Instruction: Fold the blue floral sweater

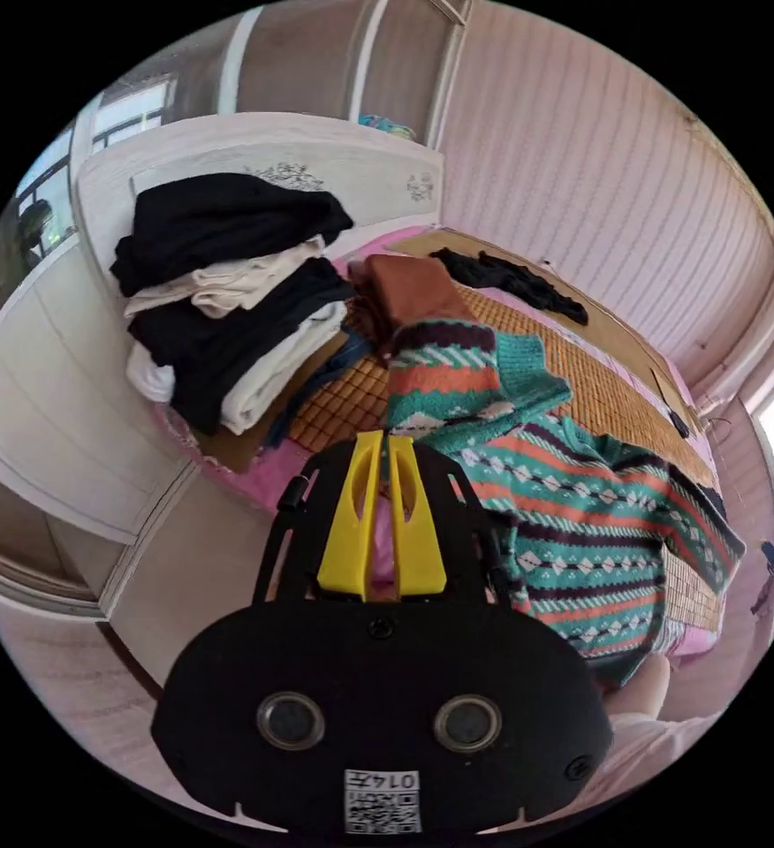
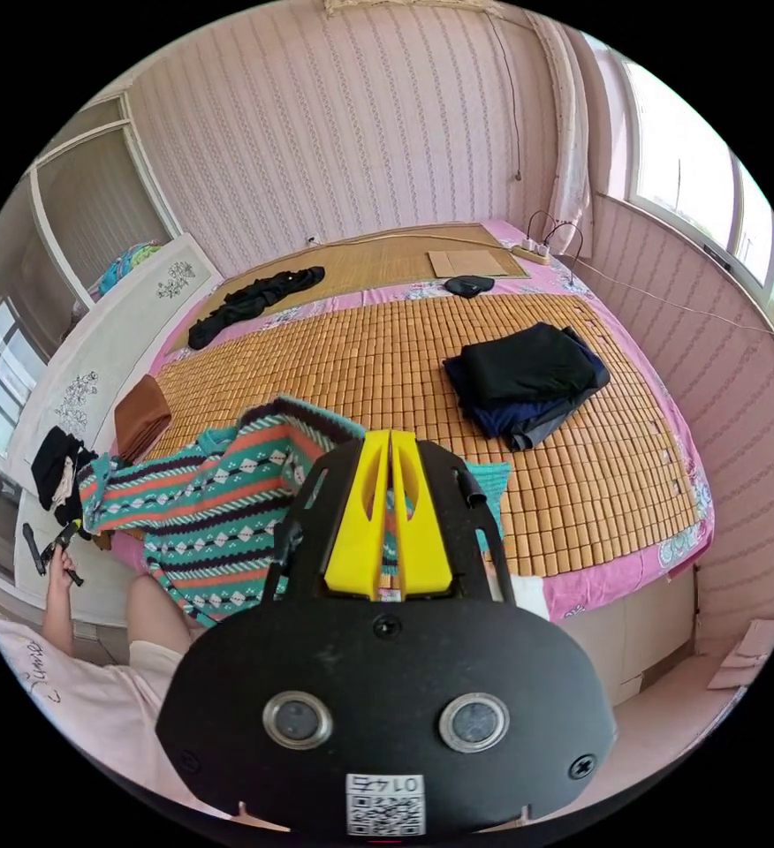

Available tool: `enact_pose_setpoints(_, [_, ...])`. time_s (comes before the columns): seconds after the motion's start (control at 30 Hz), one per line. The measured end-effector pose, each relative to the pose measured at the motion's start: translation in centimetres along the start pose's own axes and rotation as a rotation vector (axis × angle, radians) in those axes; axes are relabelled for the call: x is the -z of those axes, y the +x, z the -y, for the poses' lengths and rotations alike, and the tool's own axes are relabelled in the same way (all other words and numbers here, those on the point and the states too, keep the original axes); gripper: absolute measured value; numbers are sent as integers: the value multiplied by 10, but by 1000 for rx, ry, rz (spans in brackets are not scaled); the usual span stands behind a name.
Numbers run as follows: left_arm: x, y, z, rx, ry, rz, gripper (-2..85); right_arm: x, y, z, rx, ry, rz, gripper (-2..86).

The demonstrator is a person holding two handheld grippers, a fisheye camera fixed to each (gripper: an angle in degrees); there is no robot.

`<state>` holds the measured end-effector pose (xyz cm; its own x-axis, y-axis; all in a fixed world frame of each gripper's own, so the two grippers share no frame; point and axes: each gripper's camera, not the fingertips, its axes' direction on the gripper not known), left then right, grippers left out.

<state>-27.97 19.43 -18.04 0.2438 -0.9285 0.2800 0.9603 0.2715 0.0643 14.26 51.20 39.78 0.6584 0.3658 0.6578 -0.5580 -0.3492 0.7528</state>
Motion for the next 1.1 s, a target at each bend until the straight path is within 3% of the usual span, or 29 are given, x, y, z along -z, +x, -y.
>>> enact_pose_setpoints(0.1, [21, -22, -11, 1, 41, 78, 17, -8, -20, 24, 51, -32, 20, 42])
enact_pose_setpoints(0.2, [22, 9, -11, -169, 53, 16, 39, -33, -68, 48, 204, -93, 60, 83])
enact_pose_setpoints(0.37, [-57, 96, 17, -454, -85, -193, 96, -119, -184, 90, 496, -260, 51, 108])
enact_pose_setpoints(0.53, [-140, 162, 45, -664, -139, -199, 114, -198, -272, 125, 688, -428, 67, 137])
enact_pose_setpoints(0.73, [-240, 201, 71, -724, -339, -77, 132, -278, -295, 157, 667, -541, -24, 129])
enact_pose_setpoints(0.83, [-241, 205, 62, -751, -246, -76, 120, -312, -280, 145, 656, -632, -36, 82])
enact_pose_setpoints(0.97, [-235, 213, 58, -834, -242, -64, 50, -289, -263, 141, 657, -483, 25, 15])
enact_pose_setpoints(1.1, [-209, 222, 74, -798, -148, -91, 43, -234, -234, 170, 608, -337, 160, 2])
